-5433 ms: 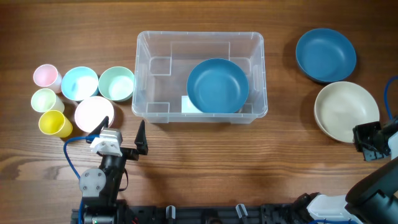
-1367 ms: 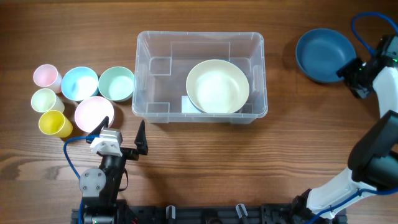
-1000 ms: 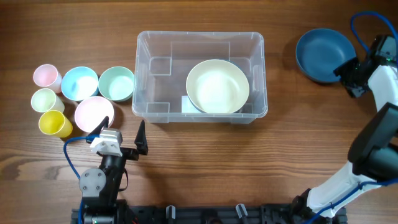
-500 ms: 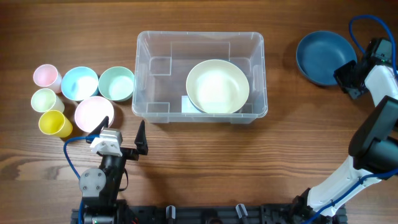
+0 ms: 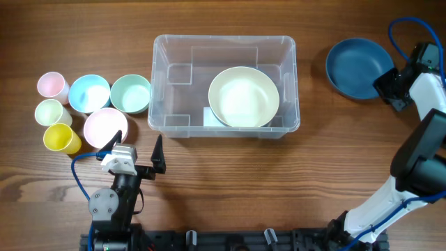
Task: Pack container
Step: 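Grasp the teal bowl rim and carry it over the container, then lower the teal bowl onto the stack and open the right gripper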
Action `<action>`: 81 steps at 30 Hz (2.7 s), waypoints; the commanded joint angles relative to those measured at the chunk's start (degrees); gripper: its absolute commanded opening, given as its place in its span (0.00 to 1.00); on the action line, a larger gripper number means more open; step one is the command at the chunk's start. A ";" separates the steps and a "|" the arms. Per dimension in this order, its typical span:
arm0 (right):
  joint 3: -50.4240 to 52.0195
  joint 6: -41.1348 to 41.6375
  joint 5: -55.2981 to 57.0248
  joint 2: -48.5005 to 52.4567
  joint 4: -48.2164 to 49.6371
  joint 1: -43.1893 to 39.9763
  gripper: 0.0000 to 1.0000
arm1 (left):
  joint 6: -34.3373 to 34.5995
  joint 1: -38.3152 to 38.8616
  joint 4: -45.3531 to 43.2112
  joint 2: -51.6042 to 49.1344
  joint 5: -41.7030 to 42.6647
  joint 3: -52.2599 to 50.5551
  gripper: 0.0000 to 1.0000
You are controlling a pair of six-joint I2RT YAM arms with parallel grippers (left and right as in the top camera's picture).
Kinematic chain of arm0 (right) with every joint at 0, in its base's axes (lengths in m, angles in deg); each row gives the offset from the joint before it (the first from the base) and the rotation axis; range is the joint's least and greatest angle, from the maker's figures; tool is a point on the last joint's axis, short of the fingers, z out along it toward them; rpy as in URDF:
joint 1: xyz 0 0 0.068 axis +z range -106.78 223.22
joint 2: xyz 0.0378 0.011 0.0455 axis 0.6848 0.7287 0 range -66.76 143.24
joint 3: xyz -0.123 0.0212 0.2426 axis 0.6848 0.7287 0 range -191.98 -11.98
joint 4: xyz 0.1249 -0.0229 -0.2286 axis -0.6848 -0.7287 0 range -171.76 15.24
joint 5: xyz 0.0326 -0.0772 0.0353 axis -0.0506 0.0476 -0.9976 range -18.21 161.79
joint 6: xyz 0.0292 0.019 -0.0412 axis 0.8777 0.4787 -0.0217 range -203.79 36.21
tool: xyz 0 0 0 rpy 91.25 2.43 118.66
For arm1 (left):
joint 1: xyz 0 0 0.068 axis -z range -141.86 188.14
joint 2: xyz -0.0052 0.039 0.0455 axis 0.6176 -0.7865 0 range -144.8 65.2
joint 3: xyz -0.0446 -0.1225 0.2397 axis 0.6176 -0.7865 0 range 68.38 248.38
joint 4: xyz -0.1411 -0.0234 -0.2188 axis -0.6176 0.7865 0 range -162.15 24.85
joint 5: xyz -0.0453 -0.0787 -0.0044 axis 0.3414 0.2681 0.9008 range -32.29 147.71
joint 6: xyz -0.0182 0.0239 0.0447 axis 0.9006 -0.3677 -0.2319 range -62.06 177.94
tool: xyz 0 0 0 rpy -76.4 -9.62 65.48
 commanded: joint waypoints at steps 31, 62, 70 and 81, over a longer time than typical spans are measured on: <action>-0.24 -21.53 -7.87 -27.93 -9.03 37.62 0.05 | -0.90 -0.20 -0.20 0.31 0.70 -0.59 1.00; -0.26 -23.17 -0.83 -22.64 -10.95 41.62 0.70 | -0.90 -0.20 -0.20 0.28 0.70 -0.59 1.00; -0.26 -14.27 19.89 -37.46 -20.04 38.58 0.77 | -0.90 -0.20 -0.20 0.31 0.70 -0.59 1.00; -0.24 -9.51 22.29 -45.86 -25.51 21.27 1.00 | -0.90 -0.20 -0.20 0.31 0.70 -0.59 1.00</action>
